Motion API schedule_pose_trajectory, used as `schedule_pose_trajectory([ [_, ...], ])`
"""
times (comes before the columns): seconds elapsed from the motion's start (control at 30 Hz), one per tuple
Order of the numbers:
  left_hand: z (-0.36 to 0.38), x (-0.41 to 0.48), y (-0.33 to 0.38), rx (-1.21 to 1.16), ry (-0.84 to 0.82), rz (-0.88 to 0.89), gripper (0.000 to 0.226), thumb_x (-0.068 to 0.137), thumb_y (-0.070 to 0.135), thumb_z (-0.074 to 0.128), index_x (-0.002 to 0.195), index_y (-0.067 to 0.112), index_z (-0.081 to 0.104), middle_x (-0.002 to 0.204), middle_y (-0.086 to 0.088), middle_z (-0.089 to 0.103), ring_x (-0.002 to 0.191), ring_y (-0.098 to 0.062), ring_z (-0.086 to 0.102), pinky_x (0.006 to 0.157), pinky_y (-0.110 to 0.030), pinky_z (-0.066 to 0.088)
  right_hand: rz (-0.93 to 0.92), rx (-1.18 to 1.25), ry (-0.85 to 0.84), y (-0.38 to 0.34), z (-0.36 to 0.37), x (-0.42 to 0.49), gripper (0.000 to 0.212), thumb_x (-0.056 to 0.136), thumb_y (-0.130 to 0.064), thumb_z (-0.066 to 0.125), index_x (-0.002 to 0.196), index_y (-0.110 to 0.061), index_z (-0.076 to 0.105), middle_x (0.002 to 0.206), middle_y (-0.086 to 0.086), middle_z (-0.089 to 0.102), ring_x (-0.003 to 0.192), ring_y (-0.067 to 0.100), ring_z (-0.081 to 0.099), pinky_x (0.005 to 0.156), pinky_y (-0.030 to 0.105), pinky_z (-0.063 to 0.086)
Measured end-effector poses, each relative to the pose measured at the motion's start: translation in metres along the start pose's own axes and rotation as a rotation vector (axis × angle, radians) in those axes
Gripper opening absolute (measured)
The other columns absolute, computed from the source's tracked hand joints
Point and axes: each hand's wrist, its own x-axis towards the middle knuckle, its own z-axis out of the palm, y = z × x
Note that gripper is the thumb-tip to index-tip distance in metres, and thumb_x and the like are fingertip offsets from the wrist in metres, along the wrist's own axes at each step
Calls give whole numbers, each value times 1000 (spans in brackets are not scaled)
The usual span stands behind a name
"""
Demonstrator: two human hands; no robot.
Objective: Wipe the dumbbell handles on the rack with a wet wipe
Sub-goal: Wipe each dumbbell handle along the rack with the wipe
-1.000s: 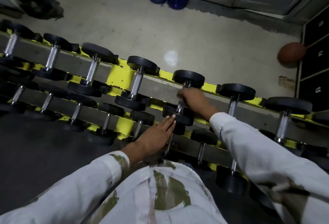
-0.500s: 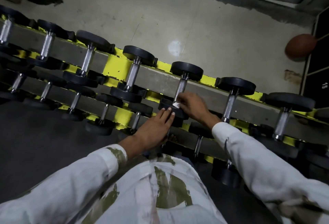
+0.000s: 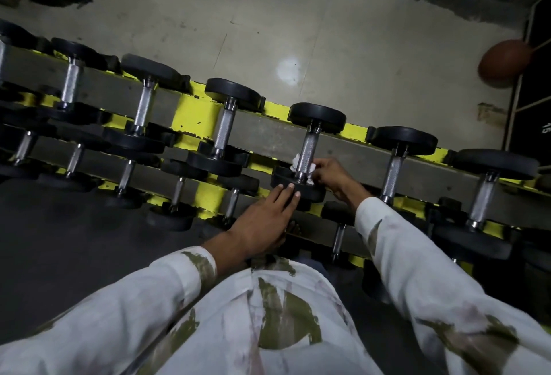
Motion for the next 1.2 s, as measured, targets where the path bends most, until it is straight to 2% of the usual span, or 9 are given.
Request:
schedule_pose_trajectory([
  [0.13,0,0,-5,15,-6,34,92,101,33,58,163,4,-3,170,-21,-3,156,-37,7,109,-40,44,63,111,97,-9,-11,-10,23,87,15,56,86,-5,68,64,6,64,50,12,60,44,17,46],
  [0.37,3,3,-16,66,-6,99,92,99,30,59,163,1,-1,169,-25,1,154,-40,13,119,-44,33,170,788,256,-28,7,42,26,98,5,33,102,-3,58,86,18,68,72,26,69,53,31,58],
  [0.5,4,5,-24,74,-1,126,89,99,26,58,163,2,0,169,-23,2,154,-39,15,119,-45,34,90,964,317,-38,4,68,30,99,-6,35,116,-4,59,98,21,68,78,31,67,62,41,59],
  [0.67,7,7,-32,76,-7,158,91,99,28,59,163,3,0,169,-23,2,154,-39,15,119,-47,34,19,1054,552,-45,21,39,18,93,8,50,94,-7,59,77,10,62,62,17,62,60,30,51],
  [0.73,7,7,-34,68,-12,175,91,98,25,58,163,3,-1,169,-23,1,154,-39,14,119,-47,33,-164,780,710,-41,30,27,20,88,9,57,83,-11,58,72,5,60,60,13,54,59,27,45],
  [0.83,7,7,-37,77,-6,189,93,98,29,61,163,2,0,169,-23,3,153,-39,16,118,-47,34,-462,-38,893,-25,35,17,11,86,-4,67,83,-12,60,84,3,60,75,13,53,66,21,39],
  [0.97,9,9,-41,88,10,212,94,97,33,62,163,2,2,169,-23,5,151,-39,20,117,-47,36,-755,-803,785,-19,24,11,16,88,-8,64,103,-13,63,106,5,54,99,23,50,67,29,39],
  [1.1,9,10,-42,83,11,215,94,95,30,63,163,2,4,168,-24,6,150,-39,22,117,-47,37,-734,-1107,702,-18,15,7,37,89,-10,64,126,-10,60,128,6,55,110,27,50,72,34,47],
  [1.2,10,10,-40,89,22,212,94,95,30,64,162,1,6,168,-25,7,149,-39,23,116,-48,38,-803,-1399,518,-18,14,10,37,87,-12,69,124,-9,65,127,6,61,108,27,50,75,36,52],
])
